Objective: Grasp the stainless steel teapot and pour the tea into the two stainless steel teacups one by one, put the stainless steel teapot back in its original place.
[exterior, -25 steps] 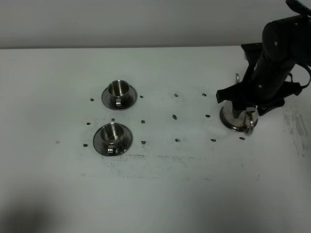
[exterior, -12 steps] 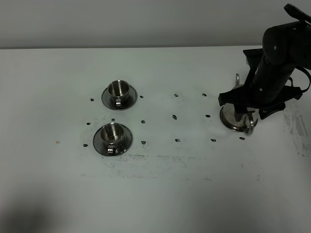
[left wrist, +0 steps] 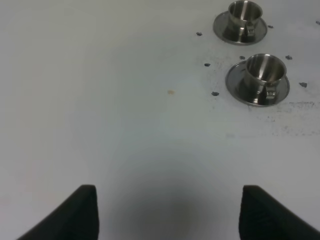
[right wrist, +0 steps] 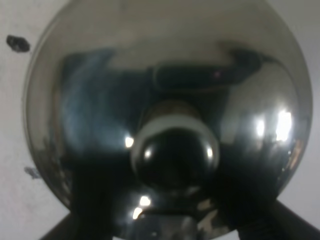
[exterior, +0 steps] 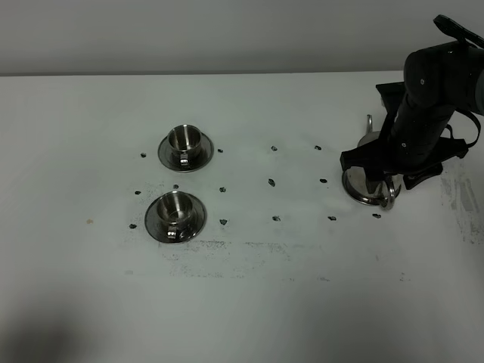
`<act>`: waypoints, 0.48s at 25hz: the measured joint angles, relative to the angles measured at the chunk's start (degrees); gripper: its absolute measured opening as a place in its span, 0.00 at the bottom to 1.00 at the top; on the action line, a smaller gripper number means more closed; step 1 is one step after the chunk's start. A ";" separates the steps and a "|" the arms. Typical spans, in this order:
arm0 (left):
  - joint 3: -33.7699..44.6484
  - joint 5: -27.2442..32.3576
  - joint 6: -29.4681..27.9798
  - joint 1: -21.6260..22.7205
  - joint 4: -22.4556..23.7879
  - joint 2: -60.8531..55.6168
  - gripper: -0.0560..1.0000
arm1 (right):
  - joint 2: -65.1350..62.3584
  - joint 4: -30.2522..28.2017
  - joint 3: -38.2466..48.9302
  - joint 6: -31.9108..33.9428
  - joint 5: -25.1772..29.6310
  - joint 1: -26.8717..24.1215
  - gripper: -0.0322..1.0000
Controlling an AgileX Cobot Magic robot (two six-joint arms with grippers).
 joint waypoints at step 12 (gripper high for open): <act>0.00 0.05 0.00 0.00 0.00 0.00 0.60 | 0.04 0.00 0.00 -0.48 -0.70 -0.44 0.45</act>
